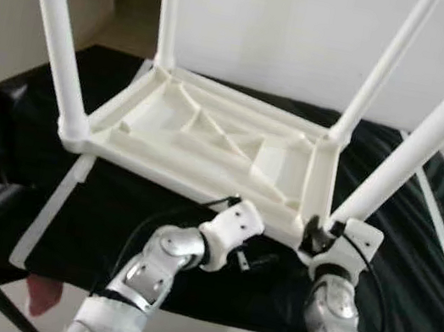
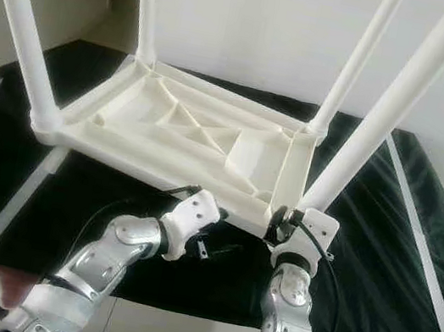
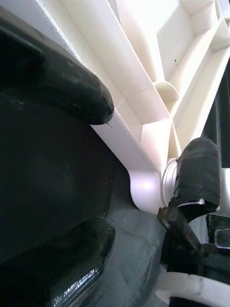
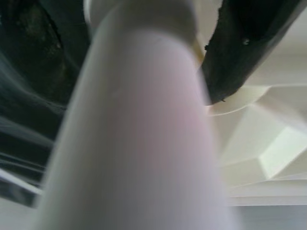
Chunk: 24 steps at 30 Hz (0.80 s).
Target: Building children table
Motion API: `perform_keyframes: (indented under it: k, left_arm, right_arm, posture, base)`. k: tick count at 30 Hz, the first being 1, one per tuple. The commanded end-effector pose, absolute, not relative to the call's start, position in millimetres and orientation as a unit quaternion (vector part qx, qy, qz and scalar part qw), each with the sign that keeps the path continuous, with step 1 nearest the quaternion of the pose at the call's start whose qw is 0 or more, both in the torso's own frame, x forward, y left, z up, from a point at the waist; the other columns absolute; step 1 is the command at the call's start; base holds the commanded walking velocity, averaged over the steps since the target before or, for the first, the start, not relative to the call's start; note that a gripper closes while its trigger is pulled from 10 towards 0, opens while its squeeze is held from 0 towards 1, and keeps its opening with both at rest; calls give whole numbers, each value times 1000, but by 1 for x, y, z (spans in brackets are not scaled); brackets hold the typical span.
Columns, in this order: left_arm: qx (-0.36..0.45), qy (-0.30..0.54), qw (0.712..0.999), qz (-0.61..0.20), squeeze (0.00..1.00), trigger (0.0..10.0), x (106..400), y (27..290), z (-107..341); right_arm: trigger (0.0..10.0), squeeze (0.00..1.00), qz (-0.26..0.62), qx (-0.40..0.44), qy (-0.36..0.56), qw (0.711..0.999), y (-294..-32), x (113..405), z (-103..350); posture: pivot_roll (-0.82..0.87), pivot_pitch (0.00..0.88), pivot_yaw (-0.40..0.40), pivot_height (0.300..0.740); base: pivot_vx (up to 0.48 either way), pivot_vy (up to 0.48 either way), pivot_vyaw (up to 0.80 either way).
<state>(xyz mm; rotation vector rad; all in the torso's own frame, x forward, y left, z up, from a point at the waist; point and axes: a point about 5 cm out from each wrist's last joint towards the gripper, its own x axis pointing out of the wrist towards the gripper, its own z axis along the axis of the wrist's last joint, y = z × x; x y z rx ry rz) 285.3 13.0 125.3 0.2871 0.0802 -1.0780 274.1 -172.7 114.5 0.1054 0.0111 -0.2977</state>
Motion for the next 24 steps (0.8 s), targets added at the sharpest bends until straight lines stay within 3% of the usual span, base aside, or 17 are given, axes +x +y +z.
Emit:
perform_keyframes:
  k: [1, 6, 7, 8, 15, 24]
  left_arm:
    - [138, 34, 881, -452, 0, 10000, 290, 16, 125]
    - [145, 26, 876, -459, 0, 10000, 289, 15, 126]
    - [147, 25, 875, -460, 0, 10000, 290, 15, 127]
    - [149, 24, 875, -461, 0, 10000, 290, 16, 127]
    - [149, 18, 871, -467, 0, 10000, 291, 16, 129]
    - [154, -6, 845, -512, 0, 10000, 281, 11, 131]
  right_arm:
    - [10000, 1000, -135, 55, 3, 989, -173, 271, 114]
    - [10000, 1000, -68, 37, -5, 997, -183, 266, 115]
    - [10000, 761, -47, 35, -5, 998, -186, 265, 114]
    - [10000, 0, -28, 27, -9, 999, -190, 265, 115]
    - [10000, 0, 22, 15, -13, 1000, -202, 268, 117]
    - [10000, 0, 142, -31, -7, 989, -217, 277, 122]
  posture:
    - [-11, 0, -56, 740]
    - [-16, 0, -52, 740]
    - [-18, 0, -46, 740]
    - [-18, 0, -43, 740]
    - [-21, 0, -35, 740]
    - [-24, 0, -27, 740]
  base:
    - [0, 0, 0]
    - [0, 0, 0]
    - [0, 0, 0]
    - [0, 0, 0]
    - [0, 0, 0]
    - [0, 0, 0]
